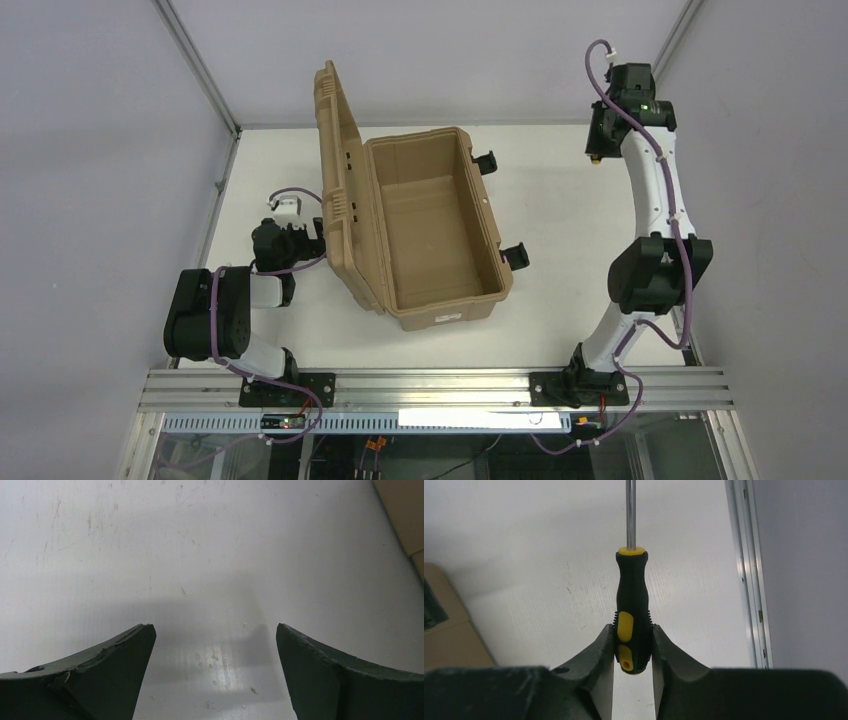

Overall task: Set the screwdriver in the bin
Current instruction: Pick up the screwdriver from the center of the board, then place the screwdriver in the bin.

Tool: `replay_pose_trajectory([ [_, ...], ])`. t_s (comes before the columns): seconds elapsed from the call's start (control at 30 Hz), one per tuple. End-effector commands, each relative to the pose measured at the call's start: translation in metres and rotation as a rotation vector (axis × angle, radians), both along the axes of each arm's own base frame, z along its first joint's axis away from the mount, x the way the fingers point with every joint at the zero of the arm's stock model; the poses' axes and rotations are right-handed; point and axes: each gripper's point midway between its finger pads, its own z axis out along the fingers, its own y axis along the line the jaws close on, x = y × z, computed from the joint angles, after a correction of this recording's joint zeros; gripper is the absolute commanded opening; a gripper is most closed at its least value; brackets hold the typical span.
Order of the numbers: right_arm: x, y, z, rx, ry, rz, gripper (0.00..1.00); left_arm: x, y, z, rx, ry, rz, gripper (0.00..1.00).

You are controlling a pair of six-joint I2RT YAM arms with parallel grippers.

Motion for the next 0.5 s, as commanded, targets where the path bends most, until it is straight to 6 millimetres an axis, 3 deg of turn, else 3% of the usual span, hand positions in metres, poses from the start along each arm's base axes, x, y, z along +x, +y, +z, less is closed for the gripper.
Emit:
replay_pose_trajectory([
  [0.0, -0.016, 0.001, 0.065, -0.023, -0.093, 0.006, 0.07, 0.009, 0.001, 0.016, 0.008, -0.063, -0.008, 0.99],
  [0.3, -0.032, 0.009, 0.121, -0.054, -0.164, 0.011, 0.06, 0.009, 0.001, 0.017, 0.004, -0.066, -0.014, 0.99],
  [0.47, -0.037, 0.044, 0.134, -0.039, -0.193, 0.06, 0.05, 0.009, 0.0, 0.017, 0.003, -0.067, -0.016, 0.99],
])
